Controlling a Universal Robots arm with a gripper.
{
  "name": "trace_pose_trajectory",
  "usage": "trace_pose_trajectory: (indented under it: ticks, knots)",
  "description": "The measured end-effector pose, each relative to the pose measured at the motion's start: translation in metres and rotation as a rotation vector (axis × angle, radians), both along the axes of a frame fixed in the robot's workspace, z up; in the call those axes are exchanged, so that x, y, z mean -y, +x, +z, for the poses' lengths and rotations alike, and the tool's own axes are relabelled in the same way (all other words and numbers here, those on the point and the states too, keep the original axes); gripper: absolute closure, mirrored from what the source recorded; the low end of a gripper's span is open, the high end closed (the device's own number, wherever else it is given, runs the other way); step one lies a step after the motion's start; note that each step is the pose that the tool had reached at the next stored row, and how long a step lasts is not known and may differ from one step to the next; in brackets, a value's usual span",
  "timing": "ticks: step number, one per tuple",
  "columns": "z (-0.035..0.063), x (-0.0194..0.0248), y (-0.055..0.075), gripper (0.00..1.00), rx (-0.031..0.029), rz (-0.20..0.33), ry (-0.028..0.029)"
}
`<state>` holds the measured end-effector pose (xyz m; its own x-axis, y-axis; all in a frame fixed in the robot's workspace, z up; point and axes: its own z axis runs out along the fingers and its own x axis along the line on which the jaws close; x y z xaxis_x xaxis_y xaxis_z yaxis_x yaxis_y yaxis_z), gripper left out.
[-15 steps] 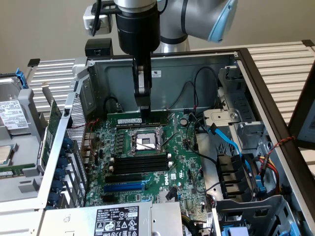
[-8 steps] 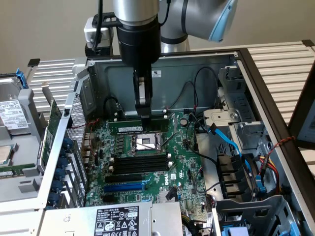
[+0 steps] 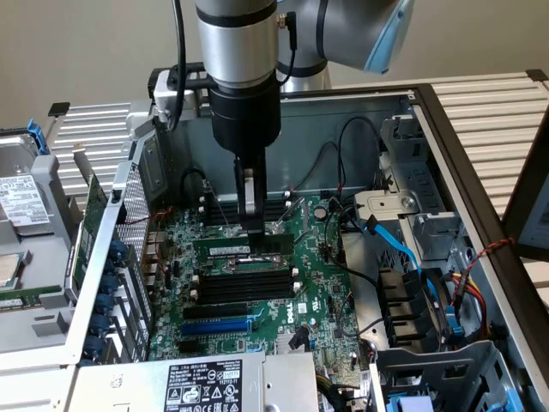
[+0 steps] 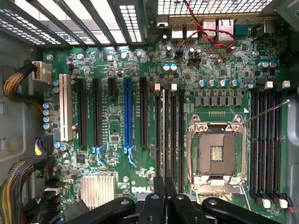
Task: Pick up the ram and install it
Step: 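Insert the ram into the slot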
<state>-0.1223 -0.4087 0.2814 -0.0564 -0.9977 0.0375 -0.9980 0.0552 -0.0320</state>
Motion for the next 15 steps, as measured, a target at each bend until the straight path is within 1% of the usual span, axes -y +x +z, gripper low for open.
trace_pose_trajectory:
  ticks: [1, 2, 4, 6, 9, 15]
  knots:
    - [-0.005, -0.0011, 0.0, 0.88, 0.0002, 0.0, -0.0107]
    - [-0.0111, -0.0013, 0.0, 0.88, 0.0003, 0.0, -0.0104]
    - [-0.0146, -0.0013, 0.0, 0.88, 0.0002, 0.0, -0.0101]
    - [-0.0183, -0.0013, 0.0, 0.88, 0.0002, 0.0, -0.0082]
    - [-0.0204, -0.0013, 0.0, 0.88, 0.0002, 0.0, -0.0054]
    - [-0.0232, -0.0016, 0.0, 0.88, 0.0002, 0.005, -0.0051]
